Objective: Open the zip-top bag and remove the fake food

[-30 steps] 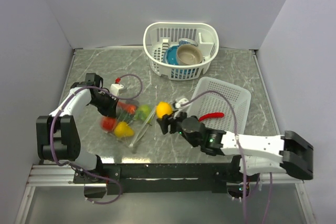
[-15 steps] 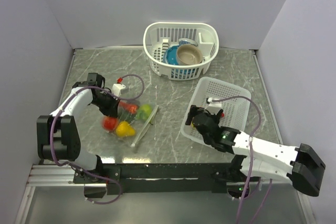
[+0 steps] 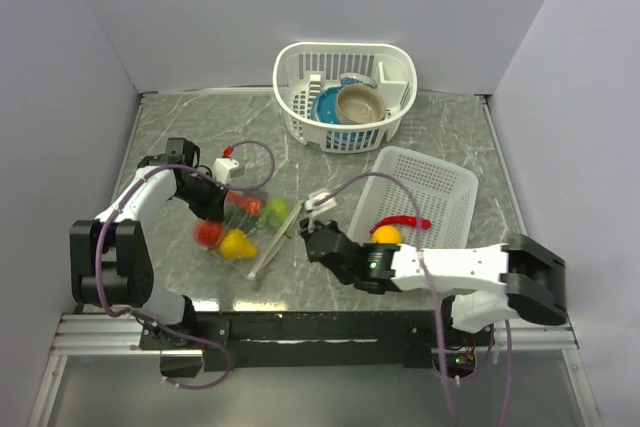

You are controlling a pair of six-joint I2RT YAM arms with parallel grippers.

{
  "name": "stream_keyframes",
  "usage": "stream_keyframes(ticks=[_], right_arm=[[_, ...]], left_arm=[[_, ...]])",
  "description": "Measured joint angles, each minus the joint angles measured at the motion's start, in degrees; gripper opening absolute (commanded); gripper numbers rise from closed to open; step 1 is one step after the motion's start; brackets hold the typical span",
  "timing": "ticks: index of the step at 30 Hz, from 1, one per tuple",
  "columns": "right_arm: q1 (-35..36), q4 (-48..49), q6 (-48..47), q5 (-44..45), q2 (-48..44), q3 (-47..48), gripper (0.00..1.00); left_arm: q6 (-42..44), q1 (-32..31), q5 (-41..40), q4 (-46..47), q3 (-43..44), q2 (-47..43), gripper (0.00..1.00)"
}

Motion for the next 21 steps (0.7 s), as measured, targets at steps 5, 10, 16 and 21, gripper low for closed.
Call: stream_keyframes(ticks=[5,10,16,21], right_arm=[[0.1,5.9,-3.3,-3.3,11.5,0.2,0.32],[-0.2,10.1,-6.5,-6.3,20.2,3.0,0.66],[-2.3,15.2,-7.9,-8.7,25.5,7.7,0.72],[-6.7,17.8,-8.0,-9.6,29.2,10.4,0.72]], left_arm=[[0.2,0.0,-0.1,1.7,0.2,1.8,0.01],[0.6,-0.2,-0.2,2.6,1.0,3.4,0.01],[1.7,-0.2,-0.2,3.0,1.2,3.8,0.01],[2.3,-0.2,-0.3,3.0,1.2,3.8,0.01]])
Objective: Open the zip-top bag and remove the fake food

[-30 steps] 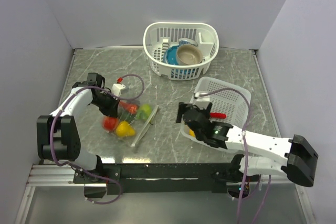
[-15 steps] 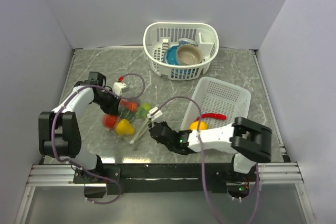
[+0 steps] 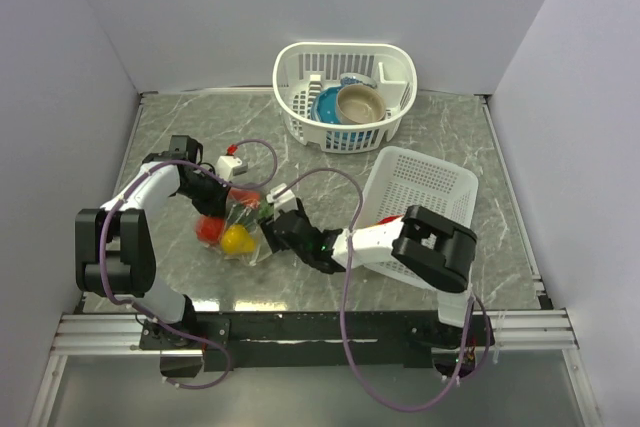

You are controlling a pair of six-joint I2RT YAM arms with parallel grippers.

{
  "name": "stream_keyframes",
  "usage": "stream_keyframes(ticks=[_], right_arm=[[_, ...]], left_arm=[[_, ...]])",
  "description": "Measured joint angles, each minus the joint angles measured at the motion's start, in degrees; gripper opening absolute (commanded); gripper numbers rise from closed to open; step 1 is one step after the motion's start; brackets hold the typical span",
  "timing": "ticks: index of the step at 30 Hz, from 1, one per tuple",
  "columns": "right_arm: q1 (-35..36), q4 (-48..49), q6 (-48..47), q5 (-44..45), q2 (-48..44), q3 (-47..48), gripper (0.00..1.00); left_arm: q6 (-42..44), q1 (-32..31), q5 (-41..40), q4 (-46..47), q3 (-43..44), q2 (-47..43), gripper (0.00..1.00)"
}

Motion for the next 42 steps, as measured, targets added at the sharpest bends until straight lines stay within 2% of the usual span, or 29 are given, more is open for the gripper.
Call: stream_keyframes(ticks=[5,13,16,17,19,20,22,25,30,38,42], right_arm=[[-3.0,1.1,-1.0,-1.0,3.2,1.7,0.72],[-3.0,1.0,-2.3,-3.0,7.5,6.9,0.69],[-2.9,0.8,-2.1,-3.0,7.9,8.3,0.63],[-2.9,0.9,-1.9,-3.1,7.9,8.4,0.55],[-2.8,0.7,-1.3,-3.1,7.9,8.4,0.46],[-2.8,0.6,-1.0,-3.1,7.9,8.3,0.39],[-2.8,1.1,0.0,-3.0,7.8,7.3,0.32],[-2.6,1.6,1.2,-3.0,6.3,3.7,0.29],[-1.4,-1.0,3.4,-2.9,-4.8,-5.7,0.22],[0.4,-10.3,6.2,-4.9,-32.0,-13.8,0.23],[0.4,-17.3,9.0,0.2,-43.6,-16.0,0.24]], left_arm=[[0.8,0.0,-0.4,0.0,0.0,0.0,0.01],[1.0,0.0,-1.0,-0.3,0.0,0.0,0.01],[1.0,0.0,-1.2,-0.6,0.0,0.0,0.01],[1.0,0.0,-1.3,-0.7,0.0,0.0,0.01],[1.1,0.0,-1.4,-0.8,0.0,0.0,0.01],[1.2,0.0,-1.5,-0.9,0.0,0.0,0.01],[1.2,0.0,-1.5,-1.0,0.0,-0.1,0.01],[1.2,0.0,-1.5,-1.1,0.0,-0.1,0.01],[1.1,0.0,-1.5,-1.0,0.0,-0.1,0.01],[0.7,0.0,-1.7,-0.9,0.0,-0.1,0.01],[0.7,0.0,-1.4,-1.0,0.0,-0.1,0.01]])
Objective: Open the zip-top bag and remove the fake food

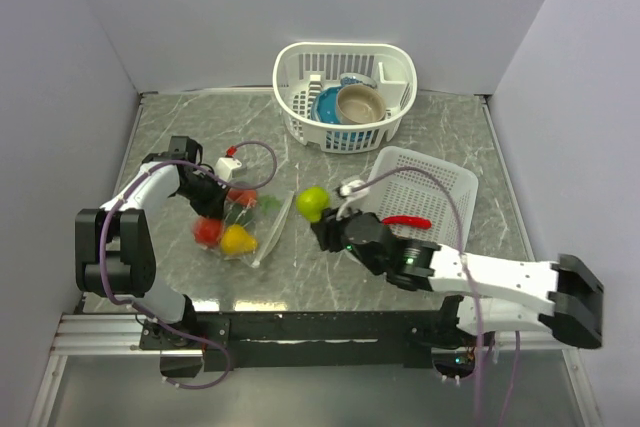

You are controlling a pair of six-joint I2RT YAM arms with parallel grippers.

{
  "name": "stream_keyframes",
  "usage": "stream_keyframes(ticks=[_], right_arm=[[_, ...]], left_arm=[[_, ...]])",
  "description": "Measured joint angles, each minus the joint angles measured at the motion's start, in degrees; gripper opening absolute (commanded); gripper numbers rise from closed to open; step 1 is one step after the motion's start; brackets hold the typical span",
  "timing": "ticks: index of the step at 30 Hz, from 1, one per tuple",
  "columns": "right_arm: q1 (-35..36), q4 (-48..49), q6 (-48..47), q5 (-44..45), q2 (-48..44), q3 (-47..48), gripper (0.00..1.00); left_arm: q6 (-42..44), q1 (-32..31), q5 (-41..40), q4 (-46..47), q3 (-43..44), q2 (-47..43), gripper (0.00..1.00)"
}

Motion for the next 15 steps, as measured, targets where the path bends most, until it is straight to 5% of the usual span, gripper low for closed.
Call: stream_keyframes(ticks=[2,6,7,9,15], right_arm=[[0.0,-5.7,3.7,7.0,-4.8,-0.3,0.22],[-1.5,-19.1,15.1,21.3,-8.6,-0.3,0.40],[-2.3,-23.1,19.4,23.9,-7.7,-0.2,0.65],[-4.2,-31.7,27.8,27.7,-4.1,0.8,0.93],[-7.2,-45.7,40.7,30.1,9.8,3.0,1.00]], left_arm=[[0.0,0.0,0.2,-0.3,0.0,-0.1,0.01],[0.0,0.0,0.5,-1.0,0.0,-0.3,0.01],[-0.1,-0.1,0.5,-1.2,0.1,-0.4,0.01],[-0.2,-0.4,0.5,-1.9,0.2,-0.9,0.01],[-1.3,-3.0,0.6,-5.9,4.6,-5.1,0.01]])
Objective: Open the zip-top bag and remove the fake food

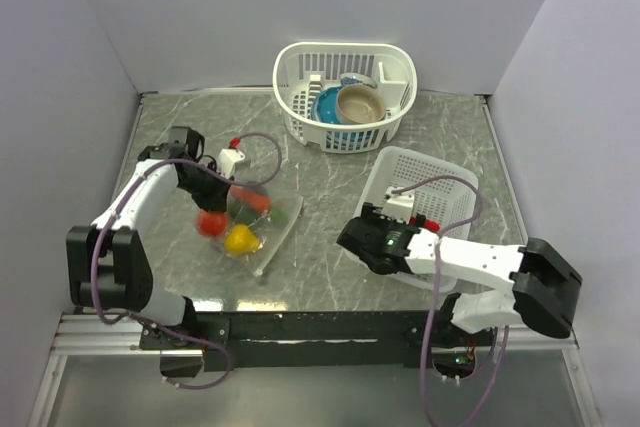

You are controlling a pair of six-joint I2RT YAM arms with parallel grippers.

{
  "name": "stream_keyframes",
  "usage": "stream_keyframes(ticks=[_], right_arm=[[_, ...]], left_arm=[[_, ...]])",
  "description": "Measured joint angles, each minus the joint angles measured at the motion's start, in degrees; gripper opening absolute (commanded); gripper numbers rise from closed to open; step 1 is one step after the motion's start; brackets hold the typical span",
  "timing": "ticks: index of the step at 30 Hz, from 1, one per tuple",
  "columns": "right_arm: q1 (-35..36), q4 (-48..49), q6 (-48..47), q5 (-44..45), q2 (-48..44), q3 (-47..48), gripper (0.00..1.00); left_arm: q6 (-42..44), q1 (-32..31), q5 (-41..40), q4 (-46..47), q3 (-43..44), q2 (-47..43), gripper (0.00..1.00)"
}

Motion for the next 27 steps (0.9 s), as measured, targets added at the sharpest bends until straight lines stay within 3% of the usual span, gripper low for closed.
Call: stream_keyframes(ticks=[3,9,19,27], right_arm=[[0.7,-0.2,-0.3,0.5,0.7,1.0,1.00],[7.8,9.8,-9.3,2.4,-3.1,1.2,1.00],[12.0,33.6,-28.4,-4.7,0.0,-0.9,1.00],[9.3,51.8,-42.7,-12.8,9.8,-2.0,1.00]], left_arm=[[-0.9,-1.8,0.6,-2.1,4.7,-3.4,0.01],[-2.0,-4.0,1.8,-3.8,9.2,-8.4,0.01],[-1.8,-4.1,-5.3,1.4,-7.3,-5.4,0.01],[0.3,-4.1,-11.9,8.5,-12.4,-4.1,0.01]])
